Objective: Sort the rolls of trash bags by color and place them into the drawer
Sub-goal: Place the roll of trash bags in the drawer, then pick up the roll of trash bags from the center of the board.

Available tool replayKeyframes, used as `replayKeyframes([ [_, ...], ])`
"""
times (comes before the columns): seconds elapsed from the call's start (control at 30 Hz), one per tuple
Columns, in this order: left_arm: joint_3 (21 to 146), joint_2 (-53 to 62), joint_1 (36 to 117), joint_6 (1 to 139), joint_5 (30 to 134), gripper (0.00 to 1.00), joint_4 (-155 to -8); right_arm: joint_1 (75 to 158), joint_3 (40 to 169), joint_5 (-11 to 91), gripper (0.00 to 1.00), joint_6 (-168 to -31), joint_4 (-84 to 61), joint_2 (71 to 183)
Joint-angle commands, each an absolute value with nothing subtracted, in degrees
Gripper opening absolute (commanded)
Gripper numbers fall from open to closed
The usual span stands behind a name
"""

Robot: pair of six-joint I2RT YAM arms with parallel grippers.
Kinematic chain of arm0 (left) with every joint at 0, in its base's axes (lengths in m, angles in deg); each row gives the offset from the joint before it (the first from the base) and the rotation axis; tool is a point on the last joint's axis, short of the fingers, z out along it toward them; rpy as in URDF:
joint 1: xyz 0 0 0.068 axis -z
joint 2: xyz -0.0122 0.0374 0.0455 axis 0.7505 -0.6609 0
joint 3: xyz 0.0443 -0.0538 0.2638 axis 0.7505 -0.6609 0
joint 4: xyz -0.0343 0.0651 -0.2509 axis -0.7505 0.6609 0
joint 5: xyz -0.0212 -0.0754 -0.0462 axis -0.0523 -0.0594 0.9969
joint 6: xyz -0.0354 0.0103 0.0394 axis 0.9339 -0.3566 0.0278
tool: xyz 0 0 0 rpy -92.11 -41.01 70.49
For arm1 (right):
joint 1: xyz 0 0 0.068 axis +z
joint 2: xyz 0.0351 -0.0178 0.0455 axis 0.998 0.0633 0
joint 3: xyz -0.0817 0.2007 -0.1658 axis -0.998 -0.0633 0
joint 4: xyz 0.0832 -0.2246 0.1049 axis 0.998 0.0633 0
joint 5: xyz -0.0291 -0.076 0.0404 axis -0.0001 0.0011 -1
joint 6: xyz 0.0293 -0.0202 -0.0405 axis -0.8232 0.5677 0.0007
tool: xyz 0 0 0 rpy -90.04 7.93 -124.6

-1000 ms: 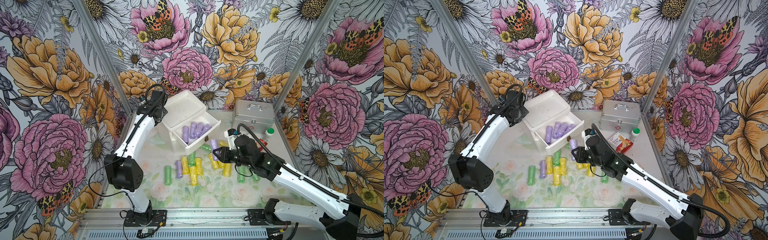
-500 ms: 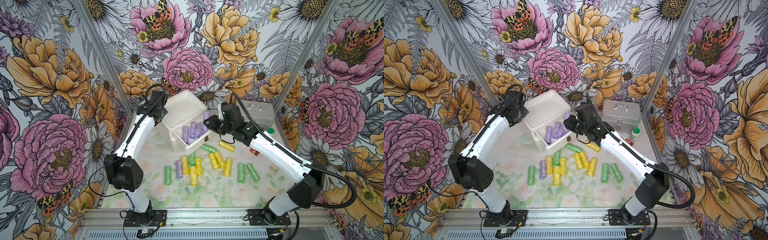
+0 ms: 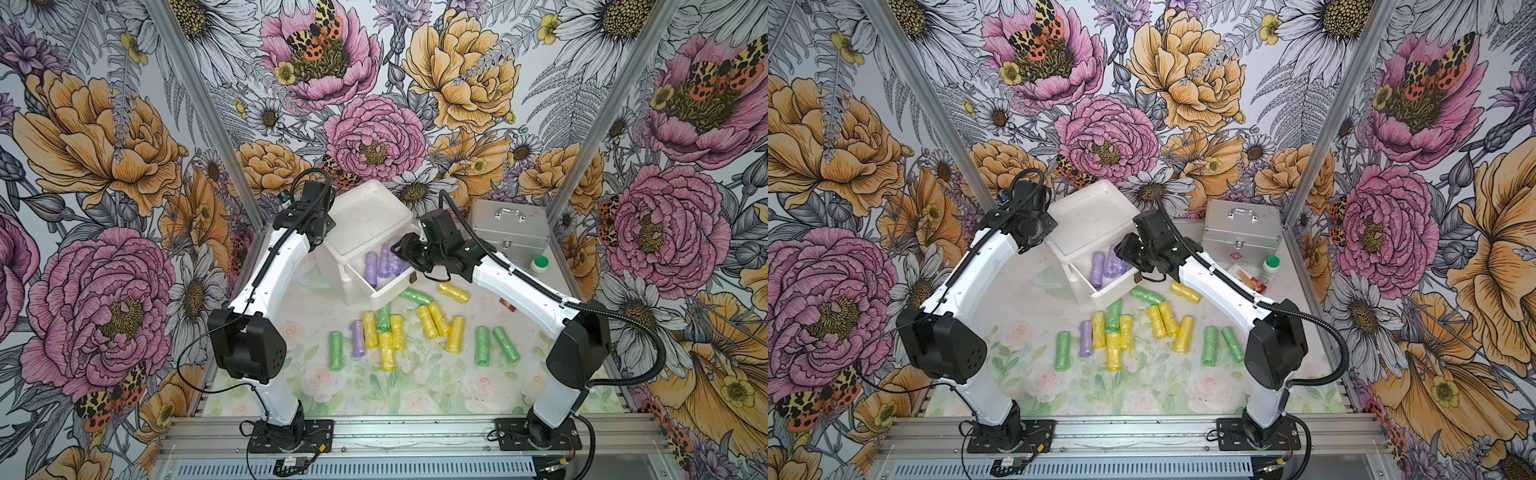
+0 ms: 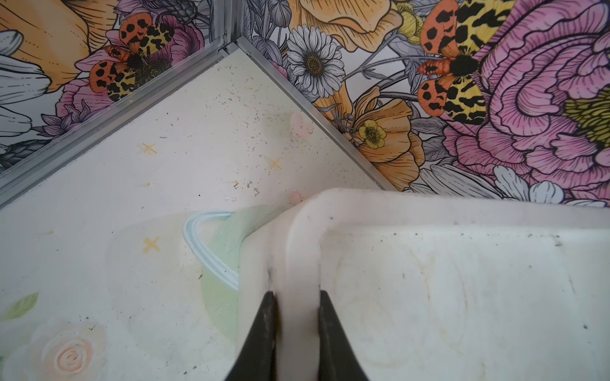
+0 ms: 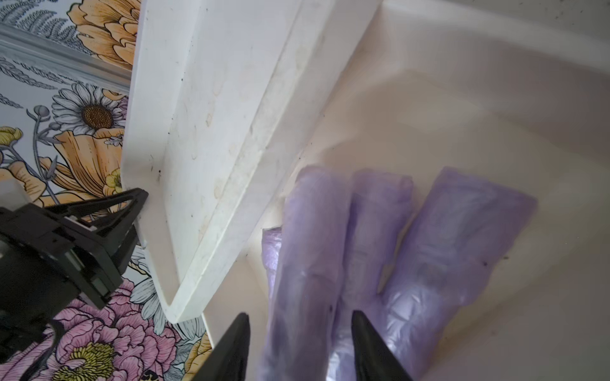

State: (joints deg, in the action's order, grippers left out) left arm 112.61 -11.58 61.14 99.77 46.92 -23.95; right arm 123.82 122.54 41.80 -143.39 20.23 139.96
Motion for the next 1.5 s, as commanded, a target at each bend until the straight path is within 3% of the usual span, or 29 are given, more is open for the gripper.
replayKeyframes([
  [0.0,111.26,-11.58,61.25,103.43,54.88,0.00,-18.01,123.68,125.21,41.58,0.58,-142.77,20.05,139.26],
  [0.73,111.22,-11.99,61.81,103.76,54.97,0.00,-18.01,125.40,133.52,34.61,0.55,-140.55,20.40,150.17],
  [1.13,110.27,-11.52,61.46,103.76,54.92,0.00,-18.05,119.74,124.85,37.10,0.55,-134.78,24.22,146.34],
  [1.47,110.44,-11.54,61.63,103.69,54.92,0.00,-17.94,118.85,129.05,35.14,0.56,-134.00,24.18,141.27],
])
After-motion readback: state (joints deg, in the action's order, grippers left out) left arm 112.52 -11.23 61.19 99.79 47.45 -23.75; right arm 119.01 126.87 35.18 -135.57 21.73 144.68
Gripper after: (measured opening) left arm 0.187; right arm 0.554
